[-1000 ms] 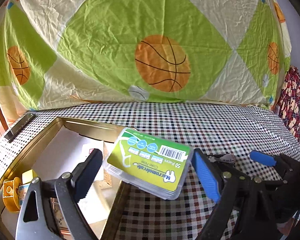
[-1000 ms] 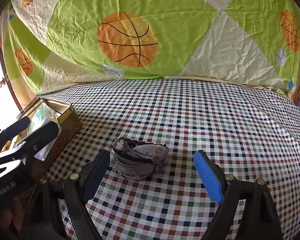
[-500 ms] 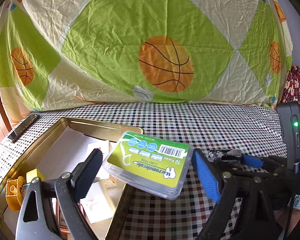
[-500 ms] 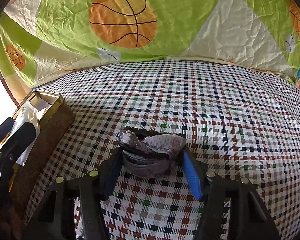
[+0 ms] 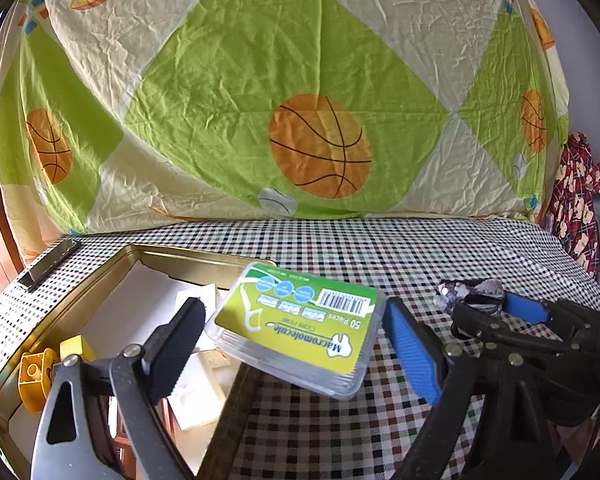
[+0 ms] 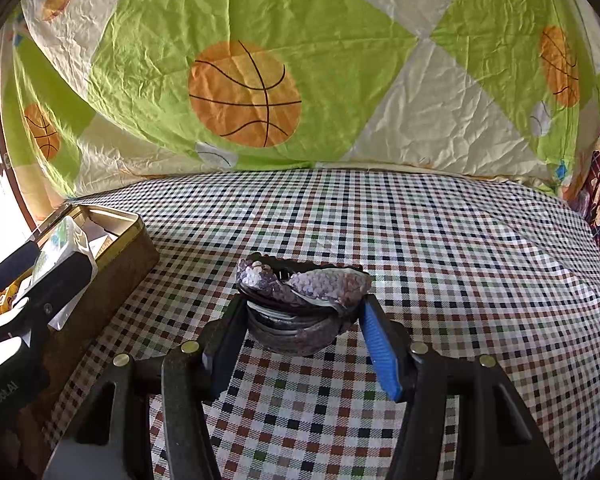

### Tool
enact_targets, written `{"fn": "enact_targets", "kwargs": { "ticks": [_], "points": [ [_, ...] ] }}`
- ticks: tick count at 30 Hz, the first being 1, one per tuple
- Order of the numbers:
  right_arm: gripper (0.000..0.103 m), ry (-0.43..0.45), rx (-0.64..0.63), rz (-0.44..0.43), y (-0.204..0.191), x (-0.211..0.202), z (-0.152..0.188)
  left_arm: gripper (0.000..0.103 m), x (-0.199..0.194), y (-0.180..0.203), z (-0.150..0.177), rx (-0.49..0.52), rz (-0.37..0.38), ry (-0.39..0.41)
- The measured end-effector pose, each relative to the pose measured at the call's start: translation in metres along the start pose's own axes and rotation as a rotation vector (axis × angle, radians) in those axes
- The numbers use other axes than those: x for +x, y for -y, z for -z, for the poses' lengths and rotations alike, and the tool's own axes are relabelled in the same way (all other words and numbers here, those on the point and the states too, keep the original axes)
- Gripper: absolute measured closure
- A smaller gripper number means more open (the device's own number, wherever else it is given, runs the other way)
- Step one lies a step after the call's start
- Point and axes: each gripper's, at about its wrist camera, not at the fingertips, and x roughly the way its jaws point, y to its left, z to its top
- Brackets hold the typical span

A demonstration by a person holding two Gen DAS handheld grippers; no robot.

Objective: Organize rigid objects
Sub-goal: 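Lift and carry the plastic box and grey pouch over the tin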

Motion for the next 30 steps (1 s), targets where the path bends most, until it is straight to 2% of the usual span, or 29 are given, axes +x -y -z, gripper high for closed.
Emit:
{"fn": "enact_targets", "kwargs": {
  "ticks": [7, 18, 30],
  "points": [
    [0.044, 0.047, 0.023, -0.002, 0.008, -0.02, 0.006, 0.012, -0.012, 0.01, 0.009, 0.034, 0.012, 0.02],
    [0.044, 0.129, 0.076, -0.002, 0.018, -0.048, 0.016, 0.012, -0.029, 0.011, 0.015, 0.033, 0.019, 0.06],
    [0.044, 0.208, 0.047, 0.012, 0.013, -0.074, 0.026, 0.012, -0.05, 0.012, 0.023, 0.037, 0.028, 0.102]
  ]
}}
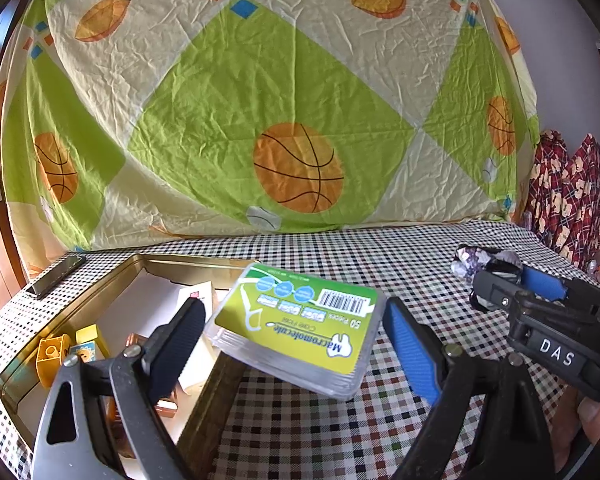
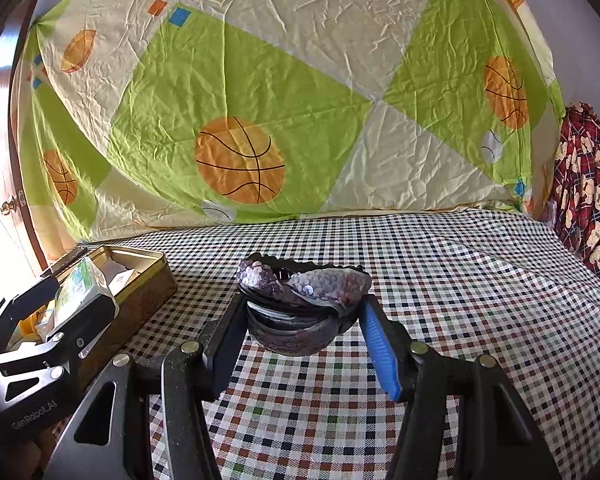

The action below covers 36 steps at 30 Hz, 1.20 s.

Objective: Organize rigid objects
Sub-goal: 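Lift and carry the plastic box and grey pouch over the tin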

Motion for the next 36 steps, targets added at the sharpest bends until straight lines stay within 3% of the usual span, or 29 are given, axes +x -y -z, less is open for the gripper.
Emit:
{"fn": "enact_targets", "kwargs": {
  "ticks": [21, 36],
  "points": [
    [0.044, 0.078, -0.041, -0.018, -0.021, -0.024, 0.006, 0.012, -0.029, -0.013, 0.006, -0.021, -0.018, 0.06],
    [0.044, 0.077, -0.086, -0.095, -0.058, -0.021, 0.008, 0.012, -0.039, -0.035, 0.009, -0.052, -0.045, 0.071]
  ]
}}
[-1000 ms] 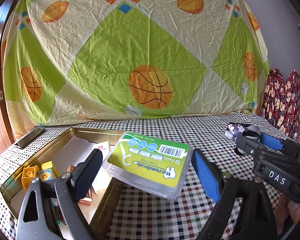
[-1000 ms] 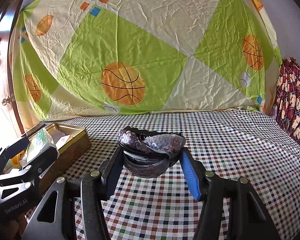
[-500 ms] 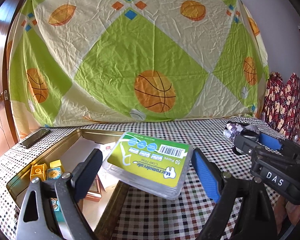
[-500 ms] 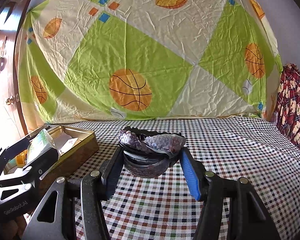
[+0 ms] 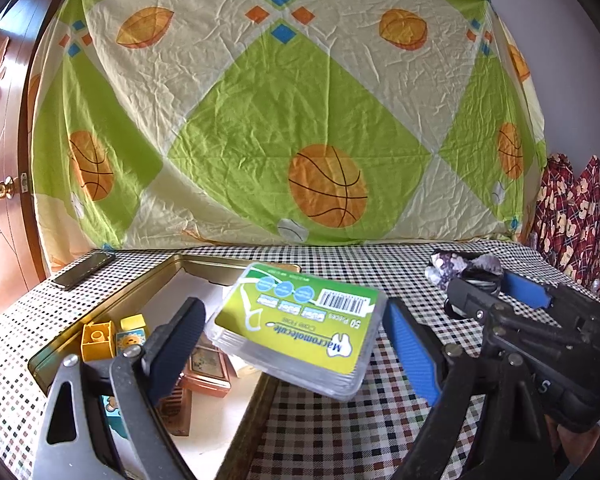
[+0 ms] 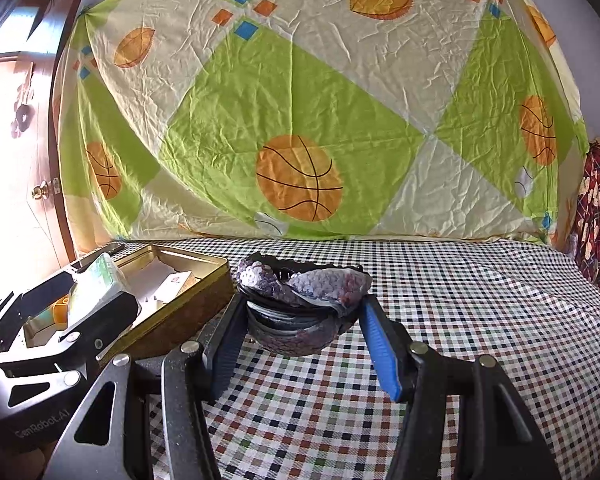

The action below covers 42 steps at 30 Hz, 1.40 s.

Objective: Organize rigid objects
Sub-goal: 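Lift and carry the plastic box and grey pouch over the tin, then lower and release the plastic box and grey pouch into the tin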

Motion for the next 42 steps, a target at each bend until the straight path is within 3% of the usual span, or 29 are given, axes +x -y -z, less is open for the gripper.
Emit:
{"fn": "enact_targets", "kwargs": {
  "ticks": [8, 23, 32, 42],
  "points": [
    [0.044, -0.026, -0.035, -0.059, -0.026, 0.014, -0.004, 0.012, -0.01, -0.03, -0.003, -0.039, -0.025, 0.011],
    [0.044, -0.024, -0.105, -0.181, -0.088, 0.033, -0.043, 0.012, -0.011, -0.106, -0.015, -0.073, -0.154, -0.032],
    [0.044, -0.095, -0.129, -0.231, -0.116, 0.067, -0.049, 0.012, 0.001, -0.135, -0.02, -0.056, -0.219, -0.07],
    [0.044, -0.193, -0.13, -0.257, -0.134, 0.104, -0.041, 0.012, 0.025, -0.14, -0.024, -0.032, -0.2, -0.154]
  ]
}}
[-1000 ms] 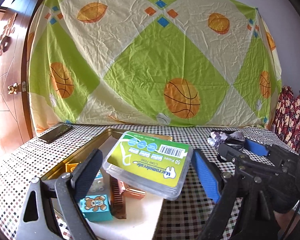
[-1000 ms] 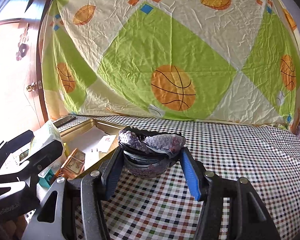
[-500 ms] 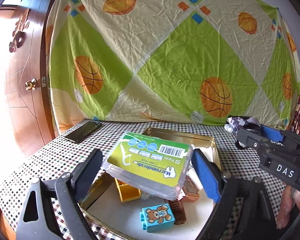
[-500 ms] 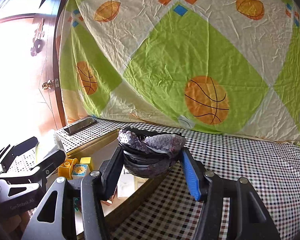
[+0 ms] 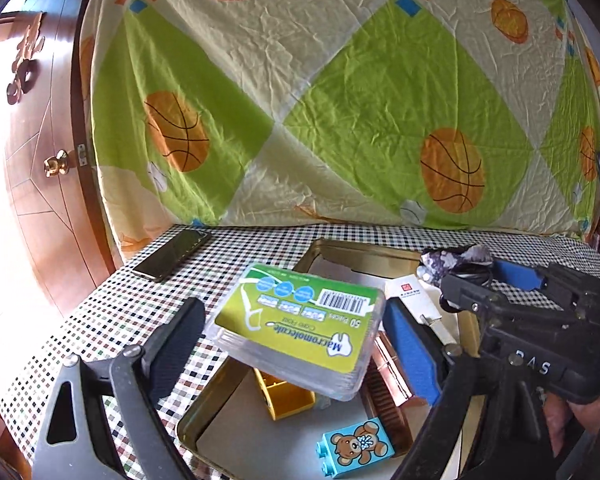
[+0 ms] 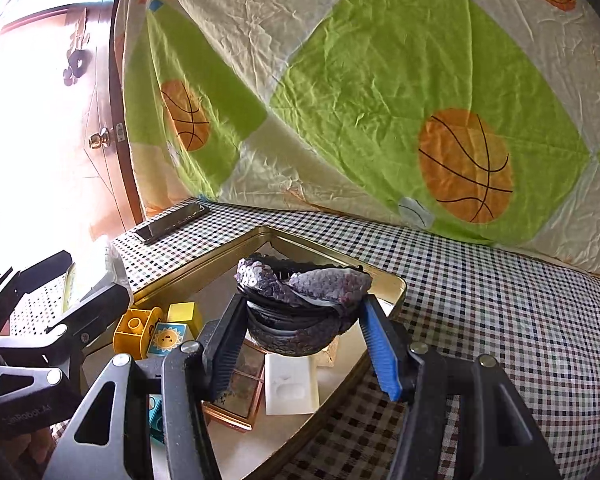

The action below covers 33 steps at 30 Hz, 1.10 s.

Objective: Organize rigid objects
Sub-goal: 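Lower and release the plastic box and grey pouch into the tin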

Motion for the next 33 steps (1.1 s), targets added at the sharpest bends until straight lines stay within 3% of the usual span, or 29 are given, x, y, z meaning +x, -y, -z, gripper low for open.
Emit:
{"fn": "enact_targets", "kwargs": {
  "ticks": [22, 26, 30, 33],
  "points": [
    [0.042, -0.139, 0.007, -0.06, 0.002, 0.037, 0.008, 0.011, 0.027, 0.009, 0.004, 0.019, 0.052, -0.114],
    [0.029, -0.135, 0.027, -0.073, 0.005, 0.035, 0.009, 0.011, 0.023, 0.008, 0.002, 0.011, 0.067, -0.105],
    [0.015, -0.109, 0.034, -0.037, 0.01, 0.022, 0.009, 0.001, 0.015, 0.01, 0.0, 0.019, 0.051, -0.096],
    [0.011, -0.078, 0.02, -0.002, 0.009, 0.008, 0.008, 0.0, 0.006, 0.01, -0.002, 0.022, 0.056, -0.086]
  ]
}}
